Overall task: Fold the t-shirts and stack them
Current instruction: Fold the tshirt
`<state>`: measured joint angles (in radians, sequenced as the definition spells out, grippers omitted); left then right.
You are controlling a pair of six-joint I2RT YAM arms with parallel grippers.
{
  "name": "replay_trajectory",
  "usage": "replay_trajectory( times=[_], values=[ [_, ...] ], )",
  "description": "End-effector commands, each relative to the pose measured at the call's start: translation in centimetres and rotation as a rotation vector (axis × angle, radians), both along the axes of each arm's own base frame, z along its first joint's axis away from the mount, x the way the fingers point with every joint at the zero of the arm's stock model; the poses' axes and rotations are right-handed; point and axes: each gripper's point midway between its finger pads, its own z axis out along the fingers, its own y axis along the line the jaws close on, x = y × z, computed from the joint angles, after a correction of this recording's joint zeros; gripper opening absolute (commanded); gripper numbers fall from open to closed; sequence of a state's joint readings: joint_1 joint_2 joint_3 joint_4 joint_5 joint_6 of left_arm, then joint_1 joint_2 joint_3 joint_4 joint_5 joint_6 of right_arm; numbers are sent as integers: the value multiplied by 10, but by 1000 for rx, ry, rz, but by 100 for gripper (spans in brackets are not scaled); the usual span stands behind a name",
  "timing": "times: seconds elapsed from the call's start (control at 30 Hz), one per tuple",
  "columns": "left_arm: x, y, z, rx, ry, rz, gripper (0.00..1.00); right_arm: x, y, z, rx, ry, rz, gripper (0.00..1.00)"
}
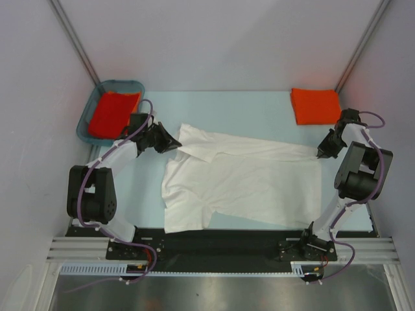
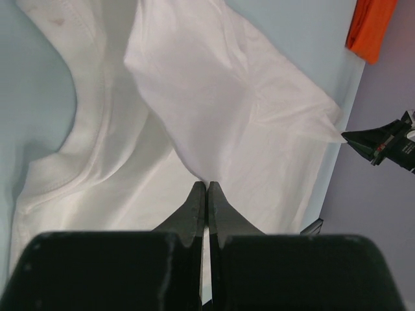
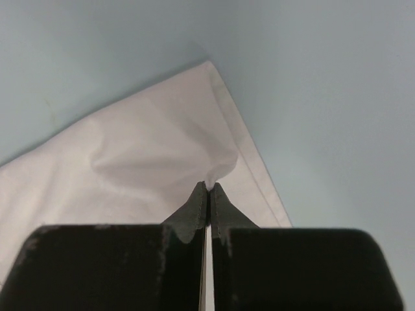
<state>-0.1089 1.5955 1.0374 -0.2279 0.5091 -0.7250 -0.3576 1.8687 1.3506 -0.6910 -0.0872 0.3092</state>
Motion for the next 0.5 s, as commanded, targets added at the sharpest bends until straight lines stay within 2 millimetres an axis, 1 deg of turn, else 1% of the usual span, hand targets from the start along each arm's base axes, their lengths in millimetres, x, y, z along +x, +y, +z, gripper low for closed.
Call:
replay_trajectory(
  times=[0.0, 0.13, 0.23, 0.3, 0.33, 0.47],
  values=[
    [-5, 4, 12, -1, -39, 0, 0, 4, -11, 5, -46, 8, -8, 0],
    [-3, 9, 11, -5, -34, 7, 0, 1, -11, 6, -52, 10, -2, 0],
    [-4, 11, 18, -4, -46, 2, 0, -1, -12, 8, -60, 5, -5, 0],
    [-6, 12, 17, 2, -46, 3, 0, 2, -14, 12, -67, -6, -6, 0],
    [-6, 12, 17, 4, -50, 0, 0, 2, -14, 11, -68, 0, -7, 0],
    [-12, 12, 2, 6, -6, -10, 0, 2, -15, 11, -75, 0, -8, 0]
  ],
)
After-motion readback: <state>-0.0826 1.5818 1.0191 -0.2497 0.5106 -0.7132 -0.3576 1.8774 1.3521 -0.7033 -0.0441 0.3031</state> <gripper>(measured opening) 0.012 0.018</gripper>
